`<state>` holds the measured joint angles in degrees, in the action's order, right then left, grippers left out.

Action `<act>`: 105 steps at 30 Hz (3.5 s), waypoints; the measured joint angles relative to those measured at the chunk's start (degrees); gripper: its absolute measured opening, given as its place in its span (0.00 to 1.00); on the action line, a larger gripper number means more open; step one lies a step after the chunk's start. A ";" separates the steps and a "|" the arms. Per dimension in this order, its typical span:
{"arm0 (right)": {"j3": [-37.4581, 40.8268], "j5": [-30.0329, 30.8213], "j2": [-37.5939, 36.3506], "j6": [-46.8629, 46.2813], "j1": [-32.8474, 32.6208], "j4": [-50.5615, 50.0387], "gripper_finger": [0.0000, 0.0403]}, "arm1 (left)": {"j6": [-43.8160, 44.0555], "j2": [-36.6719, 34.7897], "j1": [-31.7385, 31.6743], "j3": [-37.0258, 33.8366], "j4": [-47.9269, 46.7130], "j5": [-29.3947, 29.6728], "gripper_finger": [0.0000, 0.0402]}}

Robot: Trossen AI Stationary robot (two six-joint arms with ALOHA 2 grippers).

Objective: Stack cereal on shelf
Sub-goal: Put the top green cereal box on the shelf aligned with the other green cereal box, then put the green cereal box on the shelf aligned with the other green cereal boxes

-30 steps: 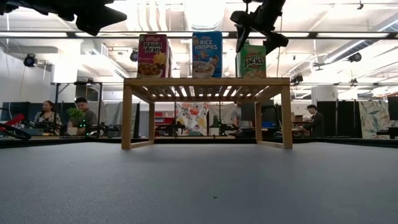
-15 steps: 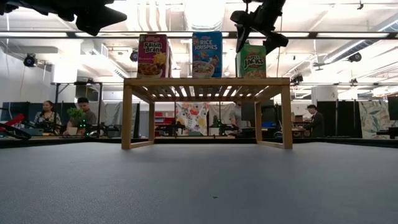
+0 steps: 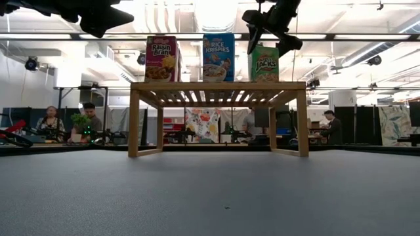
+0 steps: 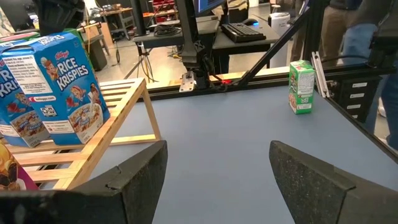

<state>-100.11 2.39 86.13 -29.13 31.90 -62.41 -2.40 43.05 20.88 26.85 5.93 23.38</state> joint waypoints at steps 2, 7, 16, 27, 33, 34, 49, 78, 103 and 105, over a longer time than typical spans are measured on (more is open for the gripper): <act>0.02 0.04 -0.02 -0.12 0.00 -0.03 0.92 | 0.00 0.00 0.00 0.00 0.00 0.02 0.66; 0.02 0.19 -0.02 0.02 0.00 -0.31 0.92 | 0.00 0.00 0.00 0.00 0.00 0.00 0.66; 0.02 0.22 -0.07 0.34 0.00 -0.33 0.92 | 0.00 0.00 0.00 0.00 -0.02 0.01 0.66; 0.02 0.37 -0.09 0.82 0.00 -0.26 0.92 | 0.03 0.00 0.00 0.00 -0.02 -0.01 0.66; 0.02 0.70 -0.09 -0.18 0.00 -0.26 0.92 | 0.00 0.00 0.00 0.00 -0.02 -0.02 0.66; 0.02 0.70 -0.09 -0.26 0.00 -0.22 0.92 | 0.01 0.00 0.00 0.00 -0.02 -0.02 0.66; 0.04 0.68 -0.09 -0.87 0.00 0.10 0.89 | 0.01 0.00 0.00 0.00 -0.03 -0.04 0.66; 0.04 0.70 -0.26 2.67 0.00 0.09 0.99 | 0.00 0.00 0.00 0.00 -0.13 -0.04 0.66; -13.62 0.19 -3.10 10.02 -2.30 -11.82 0.99 | 0.42 -0.01 0.00 0.00 -0.49 -0.04 0.66; -13.41 0.25 -5.32 12.38 -4.79 -11.95 0.99 | 0.42 -0.02 0.00 0.00 -0.50 -0.03 0.66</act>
<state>-113.52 2.64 80.80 -16.75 27.11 -74.36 -1.98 43.03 20.88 26.85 5.43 23.35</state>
